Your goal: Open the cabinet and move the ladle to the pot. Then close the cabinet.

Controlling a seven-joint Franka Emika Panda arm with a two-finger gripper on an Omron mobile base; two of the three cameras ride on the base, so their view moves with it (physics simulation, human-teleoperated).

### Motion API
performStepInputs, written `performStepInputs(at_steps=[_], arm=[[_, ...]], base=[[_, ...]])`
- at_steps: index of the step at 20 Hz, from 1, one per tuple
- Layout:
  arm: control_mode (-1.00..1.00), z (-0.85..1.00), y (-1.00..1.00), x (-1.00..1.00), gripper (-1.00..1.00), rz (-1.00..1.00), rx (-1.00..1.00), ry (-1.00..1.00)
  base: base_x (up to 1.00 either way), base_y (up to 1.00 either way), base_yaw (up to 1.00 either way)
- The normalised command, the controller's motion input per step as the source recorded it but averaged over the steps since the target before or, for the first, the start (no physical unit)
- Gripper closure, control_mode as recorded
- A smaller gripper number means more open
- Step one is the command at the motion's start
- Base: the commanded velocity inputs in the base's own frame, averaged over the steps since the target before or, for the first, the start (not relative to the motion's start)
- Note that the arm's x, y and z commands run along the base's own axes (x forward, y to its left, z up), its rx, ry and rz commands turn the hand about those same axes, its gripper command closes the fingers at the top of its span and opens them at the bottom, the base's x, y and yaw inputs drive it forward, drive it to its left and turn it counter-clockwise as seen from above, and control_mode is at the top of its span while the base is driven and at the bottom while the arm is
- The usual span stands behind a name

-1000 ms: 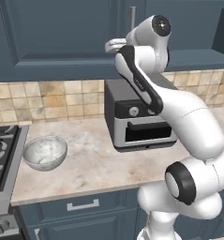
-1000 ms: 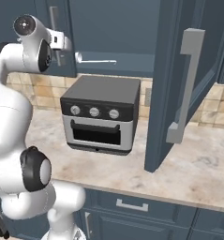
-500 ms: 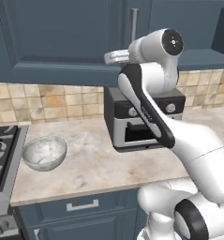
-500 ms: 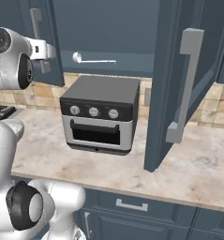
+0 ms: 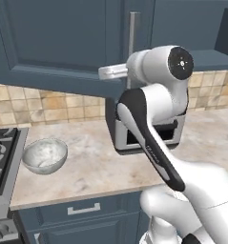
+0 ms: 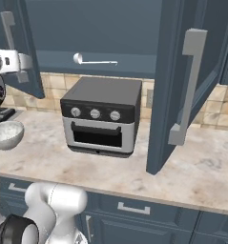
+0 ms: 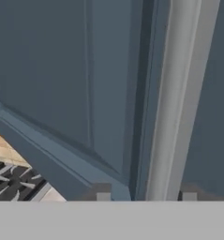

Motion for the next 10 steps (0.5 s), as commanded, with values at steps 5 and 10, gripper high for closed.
performStepInputs(at_steps=[5,10], arm=[[-1.00,0.00,0.61,-0.84,1.00,0.01,0.00,0.00],[-1.00,0.00,0.36,-0.72,-1.00,0.00,0.00,0.00]], base=[[0.00,0.00,0.00],[0.00,0.00,0.00]])
